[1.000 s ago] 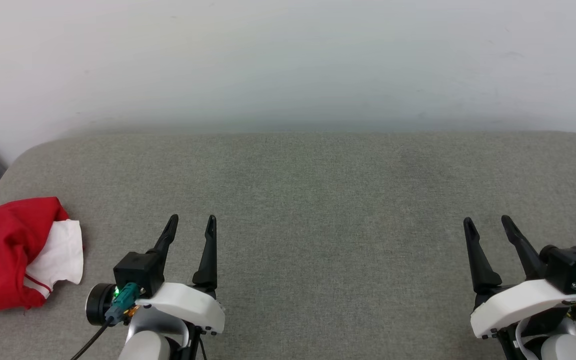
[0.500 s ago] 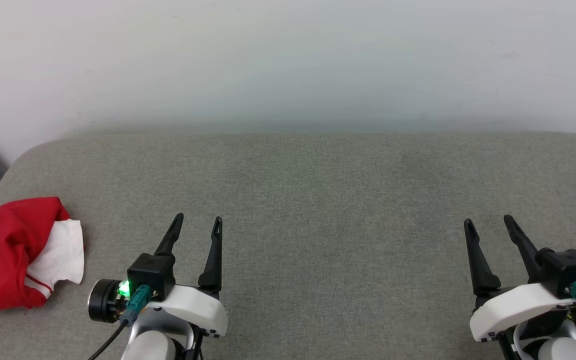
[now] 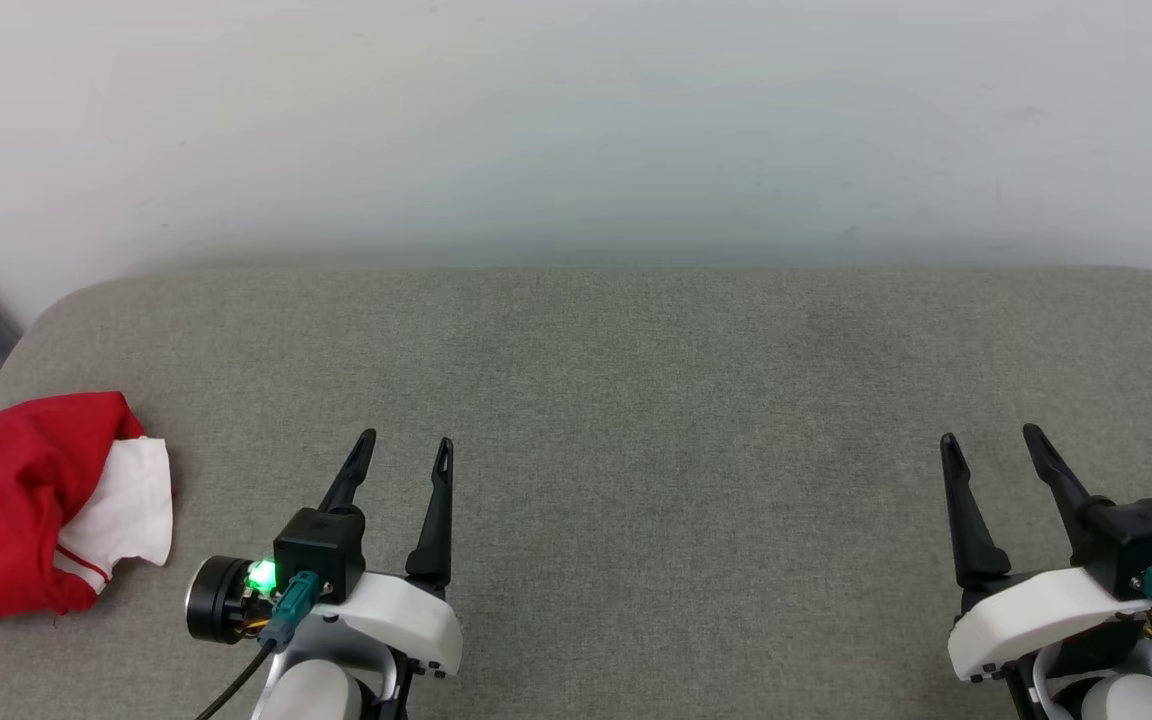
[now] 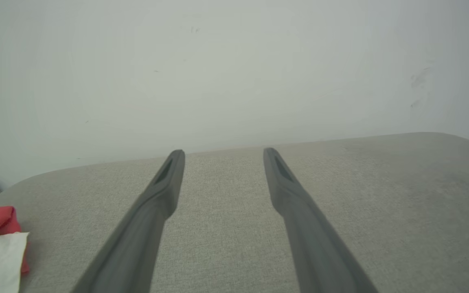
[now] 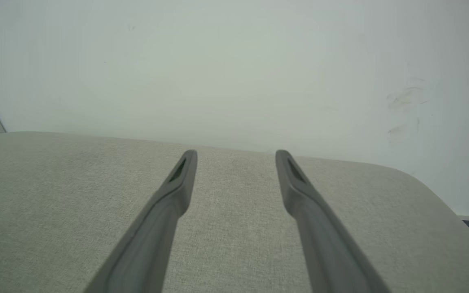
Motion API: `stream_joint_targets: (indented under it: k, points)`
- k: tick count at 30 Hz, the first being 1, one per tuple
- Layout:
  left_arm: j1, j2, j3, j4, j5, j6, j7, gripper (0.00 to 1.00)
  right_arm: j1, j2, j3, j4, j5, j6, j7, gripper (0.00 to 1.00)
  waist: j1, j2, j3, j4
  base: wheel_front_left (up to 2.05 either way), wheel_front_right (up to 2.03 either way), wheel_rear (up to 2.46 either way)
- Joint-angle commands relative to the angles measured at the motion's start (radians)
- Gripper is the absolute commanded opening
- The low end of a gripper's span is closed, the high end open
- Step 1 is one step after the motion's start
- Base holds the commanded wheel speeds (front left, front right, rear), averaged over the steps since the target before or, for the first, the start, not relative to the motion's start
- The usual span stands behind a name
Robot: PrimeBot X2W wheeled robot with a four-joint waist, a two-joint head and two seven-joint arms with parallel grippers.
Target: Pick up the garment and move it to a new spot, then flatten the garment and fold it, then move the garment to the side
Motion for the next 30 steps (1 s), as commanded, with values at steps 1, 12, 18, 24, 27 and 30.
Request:
stream_joint_targets:
  k: [1,12,18,24,27,30]
  points:
    - [-0.012,-0.002,-0.001,0.006,0.011,0.002,-0.008,1.0,0.009,0.005,-0.002,-0.001,-0.012,0.0,-0.008,1.0,0.0,-0.0001,0.0,0.001,0.0,0.0,0.0]
    - [-0.02,-0.01,0.022,0.036,-0.027,0.003,-0.006,1.0,0.003,0.005,-0.013,0.01,0.029,0.0,-0.014,1.0,0.0,-0.0001,0.003,0.032,0.0,0.0,0.0]
    - [-0.024,-0.014,0.04,0.048,-0.041,0.014,-0.006,1.0,0.006,0.005,-0.006,-0.001,0.021,0.0,-0.014,1.0,0.0,-0.0001,0.008,0.099,0.0,0.0,0.0]
    - [-0.035,-0.013,0.071,0.045,-0.05,0.023,-0.006,1.0,-0.002,0.005,0.015,-0.022,0.015,0.0,-0.003,1.0,0.0,-0.0001,0.018,0.196,0.0,0.0,0.0]
    - [-0.038,-0.01,0.092,0.038,-0.052,0.027,-0.006,1.0,-0.008,0.004,0.028,-0.035,0.016,0.0,0.002,1.0,0.0,-0.0001,0.023,0.249,0.0,0.0,0.0]
    - [-0.039,-0.006,0.113,0.031,-0.055,0.029,-0.006,1.0,-0.013,0.004,0.041,-0.047,0.014,0.0,0.006,1.0,0.0,-0.0001,0.028,0.301,0.0,0.0,0.0]
